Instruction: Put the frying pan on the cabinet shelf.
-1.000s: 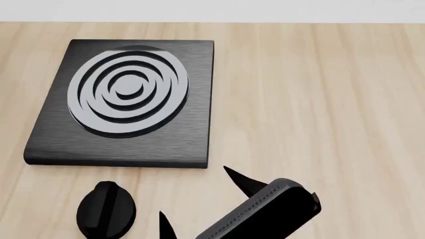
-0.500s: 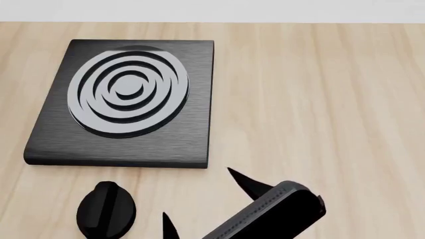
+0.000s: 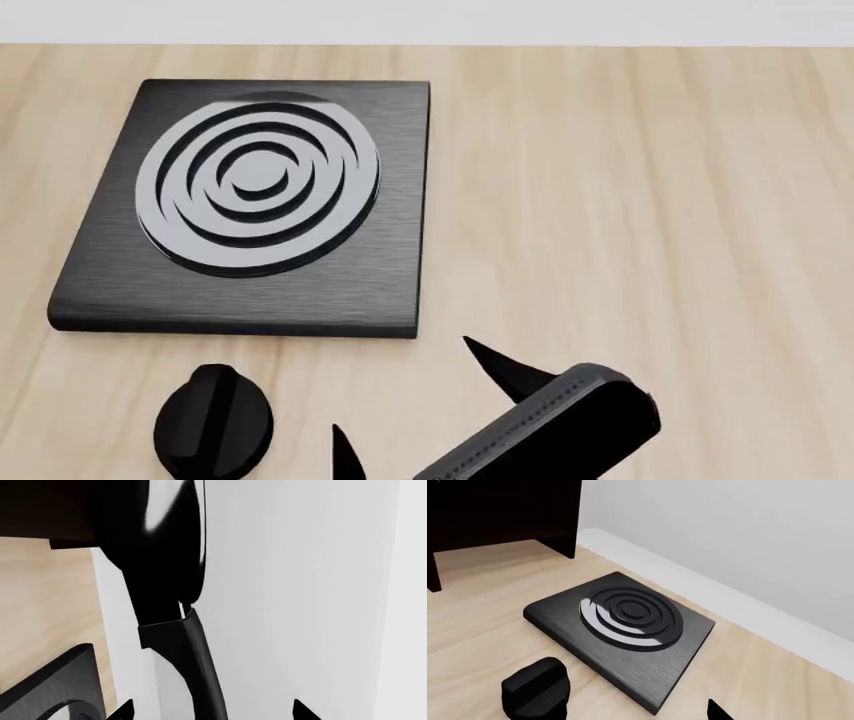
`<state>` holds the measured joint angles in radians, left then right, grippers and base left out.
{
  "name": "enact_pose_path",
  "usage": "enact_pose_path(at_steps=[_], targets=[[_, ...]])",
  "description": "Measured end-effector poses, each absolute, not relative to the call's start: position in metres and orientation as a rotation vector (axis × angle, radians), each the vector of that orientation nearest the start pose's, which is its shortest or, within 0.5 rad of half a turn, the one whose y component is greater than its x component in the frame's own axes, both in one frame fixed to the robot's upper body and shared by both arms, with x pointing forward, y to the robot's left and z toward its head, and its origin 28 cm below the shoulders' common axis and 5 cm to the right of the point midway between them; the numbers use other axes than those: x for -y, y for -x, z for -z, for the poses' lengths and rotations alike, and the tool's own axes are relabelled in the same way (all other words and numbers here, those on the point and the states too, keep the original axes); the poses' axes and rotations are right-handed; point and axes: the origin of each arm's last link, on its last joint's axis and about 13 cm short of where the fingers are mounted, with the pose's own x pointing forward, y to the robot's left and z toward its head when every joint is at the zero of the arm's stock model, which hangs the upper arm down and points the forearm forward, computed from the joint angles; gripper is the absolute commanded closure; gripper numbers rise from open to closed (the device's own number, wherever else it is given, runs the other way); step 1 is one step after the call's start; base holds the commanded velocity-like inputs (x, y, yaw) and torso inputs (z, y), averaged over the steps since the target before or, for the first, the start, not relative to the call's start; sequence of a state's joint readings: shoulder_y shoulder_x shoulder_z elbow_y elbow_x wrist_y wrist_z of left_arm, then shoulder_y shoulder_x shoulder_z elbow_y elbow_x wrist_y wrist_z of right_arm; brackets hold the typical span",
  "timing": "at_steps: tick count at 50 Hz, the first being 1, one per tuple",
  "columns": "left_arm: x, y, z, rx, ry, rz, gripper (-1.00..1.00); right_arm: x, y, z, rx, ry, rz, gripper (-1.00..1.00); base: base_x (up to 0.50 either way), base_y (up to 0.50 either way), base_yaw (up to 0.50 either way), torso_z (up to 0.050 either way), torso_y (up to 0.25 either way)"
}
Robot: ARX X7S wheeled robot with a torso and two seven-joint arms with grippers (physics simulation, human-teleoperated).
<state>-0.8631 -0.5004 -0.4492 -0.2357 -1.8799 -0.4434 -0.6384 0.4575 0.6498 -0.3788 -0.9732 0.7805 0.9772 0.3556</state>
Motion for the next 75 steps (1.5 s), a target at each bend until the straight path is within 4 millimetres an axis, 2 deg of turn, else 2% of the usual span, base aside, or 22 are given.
enact_pose_path(at_steps=[24,27,35,44,58,75], targets=[[-0.372,-0.289,-0.276,0.203,1.448,0.122,-1.00,0.099,-0.175,-0.183,0.079,0.329,-0.506,-1.00,0.00,0.00,0.00,0.000,-0.002],[-0.369,-0.278,-0.271,0.203,1.444,0.164,-1.00,0.100,-0.174,-0.183,0.079,0.327,-0.503,-1.00,0.00,0.00,0.00,0.000,-0.003],[-0.336,-0.226,-0.309,0.221,1.416,0.246,-1.00,0.102,-0.173,-0.182,0.083,0.319,-0.492,-1.00,0.00,0.00,0.00,0.000,-0.001],[-0.315,-0.193,-0.322,0.207,1.367,0.298,-1.00,0.103,-0.172,-0.182,0.087,0.311,-0.481,-1.00,0.00,0.00,0.00,0.000,-0.003],[-0.305,-0.176,-0.324,0.181,1.283,0.339,-1.00,0.104,-0.172,-0.182,0.093,0.300,-0.465,-1.00,0.00,0.00,0.00,0.000,-0.002],[-0.304,-0.172,-0.322,0.183,0.980,0.364,-1.00,0.109,-0.174,-0.182,0.102,0.270,-0.419,-1.00,0.00,0.00,0.00,0.000,-0.002]])
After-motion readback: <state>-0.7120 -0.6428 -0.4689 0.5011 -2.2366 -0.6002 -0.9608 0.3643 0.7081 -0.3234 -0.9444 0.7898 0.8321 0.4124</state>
